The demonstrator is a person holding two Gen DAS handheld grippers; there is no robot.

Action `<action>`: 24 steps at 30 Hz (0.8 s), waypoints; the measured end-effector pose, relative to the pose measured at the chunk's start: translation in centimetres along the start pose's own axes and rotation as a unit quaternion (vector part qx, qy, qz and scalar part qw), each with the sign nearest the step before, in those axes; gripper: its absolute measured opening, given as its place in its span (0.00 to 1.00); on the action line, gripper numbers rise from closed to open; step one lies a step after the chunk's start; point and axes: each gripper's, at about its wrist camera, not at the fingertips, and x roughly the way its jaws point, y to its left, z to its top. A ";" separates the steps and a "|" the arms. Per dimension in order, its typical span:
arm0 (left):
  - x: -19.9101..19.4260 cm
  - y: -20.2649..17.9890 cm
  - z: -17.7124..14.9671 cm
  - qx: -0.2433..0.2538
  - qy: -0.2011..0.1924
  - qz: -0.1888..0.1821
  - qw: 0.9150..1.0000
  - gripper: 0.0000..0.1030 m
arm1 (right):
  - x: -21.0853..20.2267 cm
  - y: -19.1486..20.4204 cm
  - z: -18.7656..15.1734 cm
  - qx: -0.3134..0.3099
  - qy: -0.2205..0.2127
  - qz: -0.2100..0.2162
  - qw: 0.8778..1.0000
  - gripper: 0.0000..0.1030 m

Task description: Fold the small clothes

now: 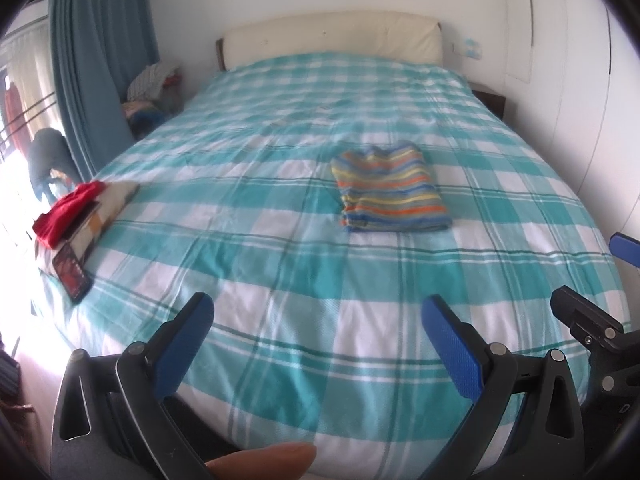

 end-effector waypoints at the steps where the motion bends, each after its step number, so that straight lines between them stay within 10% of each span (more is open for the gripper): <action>1: 0.0 0.0 0.1 -0.002 -0.001 0.001 1.000 1.00 | -0.1 0.0 0.1 0.000 -0.002 -0.003 1.000 0.99; 24: -0.5 -0.9 0.2 0.006 -0.018 -0.024 1.000 1.00 | -0.2 -1.4 -0.3 0.014 0.009 -0.043 0.999 0.99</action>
